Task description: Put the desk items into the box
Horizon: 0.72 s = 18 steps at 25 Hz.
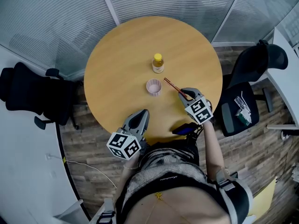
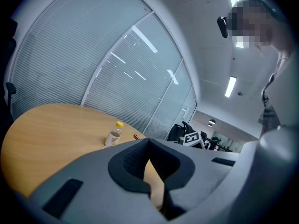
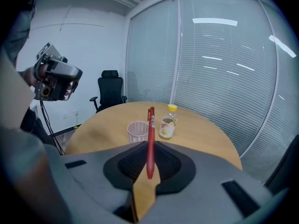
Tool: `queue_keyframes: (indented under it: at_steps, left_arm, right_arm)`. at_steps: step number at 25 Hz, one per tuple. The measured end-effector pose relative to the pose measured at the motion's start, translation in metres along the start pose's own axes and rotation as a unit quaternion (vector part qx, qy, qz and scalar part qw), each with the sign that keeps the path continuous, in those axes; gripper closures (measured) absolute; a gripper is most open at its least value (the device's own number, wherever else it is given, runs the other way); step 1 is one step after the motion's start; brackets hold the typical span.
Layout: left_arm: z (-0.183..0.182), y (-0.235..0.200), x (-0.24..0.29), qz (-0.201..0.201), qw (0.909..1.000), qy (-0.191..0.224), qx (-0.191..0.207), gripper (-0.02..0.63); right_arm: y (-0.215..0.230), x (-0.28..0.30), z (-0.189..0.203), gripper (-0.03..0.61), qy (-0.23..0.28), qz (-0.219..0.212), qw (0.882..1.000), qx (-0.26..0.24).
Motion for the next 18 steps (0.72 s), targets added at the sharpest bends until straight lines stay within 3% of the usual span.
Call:
queue_keyframes:
  at_steps: [9, 18]
  left_arm:
    - [-0.002, 0.001, 0.0, 0.0, 1.0, 0.005, -0.003, 0.611]
    - [-0.008, -0.006, -0.003, -0.006, 0.9999, 0.016, -0.003, 0.612]
  right_arm:
    - [-0.013, -0.029, -0.049, 0.518, 0.063, 0.011, 0.998, 0.009]
    - [-0.032, -0.052, -0.086, 0.518, 0.095, -0.016, 0.995, 0.001]
Point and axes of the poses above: the fingertips, and each gripper's own axes: x forward along the fingers, y to its right, z out of its underside, the point moved 5 cm from there along -x, backward along the fingers, and after that the axes turned 9 degrees about y, right-handed, at the moved point
